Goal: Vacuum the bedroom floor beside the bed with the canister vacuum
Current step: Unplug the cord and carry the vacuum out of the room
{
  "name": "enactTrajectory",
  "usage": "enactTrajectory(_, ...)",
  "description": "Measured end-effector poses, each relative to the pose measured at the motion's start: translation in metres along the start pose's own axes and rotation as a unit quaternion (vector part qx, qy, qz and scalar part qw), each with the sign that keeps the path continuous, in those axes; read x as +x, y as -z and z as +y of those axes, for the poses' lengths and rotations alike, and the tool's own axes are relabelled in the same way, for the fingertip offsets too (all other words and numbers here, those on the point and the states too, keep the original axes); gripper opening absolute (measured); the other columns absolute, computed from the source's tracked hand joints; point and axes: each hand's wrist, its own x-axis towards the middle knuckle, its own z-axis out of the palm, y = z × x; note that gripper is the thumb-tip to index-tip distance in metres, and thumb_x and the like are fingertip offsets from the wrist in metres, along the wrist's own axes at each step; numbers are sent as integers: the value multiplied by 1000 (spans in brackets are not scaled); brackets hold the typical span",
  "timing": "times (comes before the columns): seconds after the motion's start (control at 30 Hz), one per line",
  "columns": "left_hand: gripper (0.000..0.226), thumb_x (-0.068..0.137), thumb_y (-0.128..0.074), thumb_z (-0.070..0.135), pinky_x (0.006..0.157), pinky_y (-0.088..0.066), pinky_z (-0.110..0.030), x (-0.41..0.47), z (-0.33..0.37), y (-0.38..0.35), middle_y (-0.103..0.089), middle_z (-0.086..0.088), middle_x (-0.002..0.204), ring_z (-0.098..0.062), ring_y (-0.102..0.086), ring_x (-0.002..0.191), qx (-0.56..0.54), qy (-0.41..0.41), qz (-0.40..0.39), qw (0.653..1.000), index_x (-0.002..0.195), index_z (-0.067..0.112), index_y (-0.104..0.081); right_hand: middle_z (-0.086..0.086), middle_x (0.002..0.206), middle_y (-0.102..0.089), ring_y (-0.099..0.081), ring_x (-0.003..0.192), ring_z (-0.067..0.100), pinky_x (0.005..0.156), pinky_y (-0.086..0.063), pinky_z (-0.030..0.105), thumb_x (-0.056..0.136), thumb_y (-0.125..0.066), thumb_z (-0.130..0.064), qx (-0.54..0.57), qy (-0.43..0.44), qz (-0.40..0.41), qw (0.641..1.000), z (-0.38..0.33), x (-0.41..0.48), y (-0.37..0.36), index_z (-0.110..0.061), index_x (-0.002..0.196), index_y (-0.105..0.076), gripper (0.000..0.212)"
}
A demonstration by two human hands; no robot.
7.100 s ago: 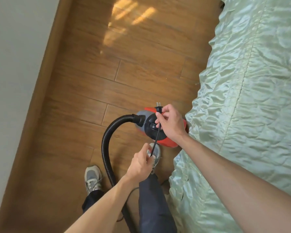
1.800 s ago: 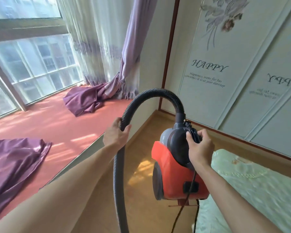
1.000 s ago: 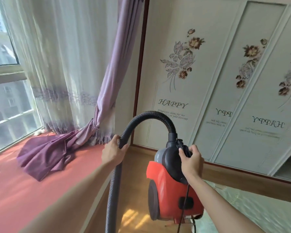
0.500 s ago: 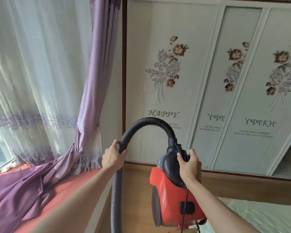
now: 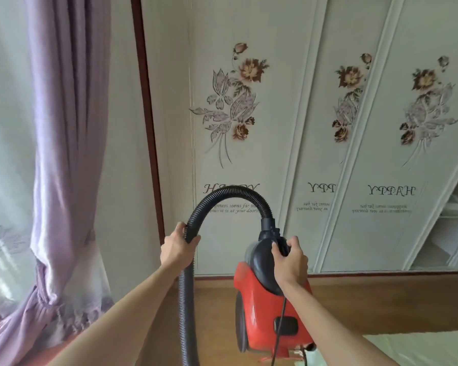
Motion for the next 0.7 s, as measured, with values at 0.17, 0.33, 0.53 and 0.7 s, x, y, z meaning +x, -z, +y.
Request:
enactTrajectory(0.17,41,93,-66,33,64,-55,-32,72,7,-36,-62,-4,94,-26,-66,74,-14,-12,-32,999,128,20,-50,7,83,-64,-61,67,31,46,-33,26,94,-63,-35,-28,-11,14,999,11,53,-33,-19,85,-41,28)
enactTrajectory(0.33,38,92,-67,31,72,-59,-38,160,33,-86,-63,-5,87,-27,-66,74,-30,-55,-69,996,124,18,-51,6,76,-62,-55,62,27,45,-35,27,95,-62,-34,-31,-43,53,997,20,117,-65,-17,84,-40,30)
enactTrajectory(0.53,37,92,-68,34,57,-49,-29,264,79,-152,-63,-2,82,-18,-59,63,-25,-123,-122,984,120,16,-52,14,95,-70,-66,81,35,48,-34,26,95,-60,-37,-53,-81,125,987,18,201,-92,-18,86,-40,29)
enactTrajectory(0.7,39,93,-66,35,62,-43,-29,323,129,-195,-61,-3,87,-20,-56,67,-44,-168,-161,972,125,19,-51,10,89,-67,-65,80,34,51,-40,30,96,-60,-35,-91,-101,187,973,12,255,-87,-16,92,-43,26)
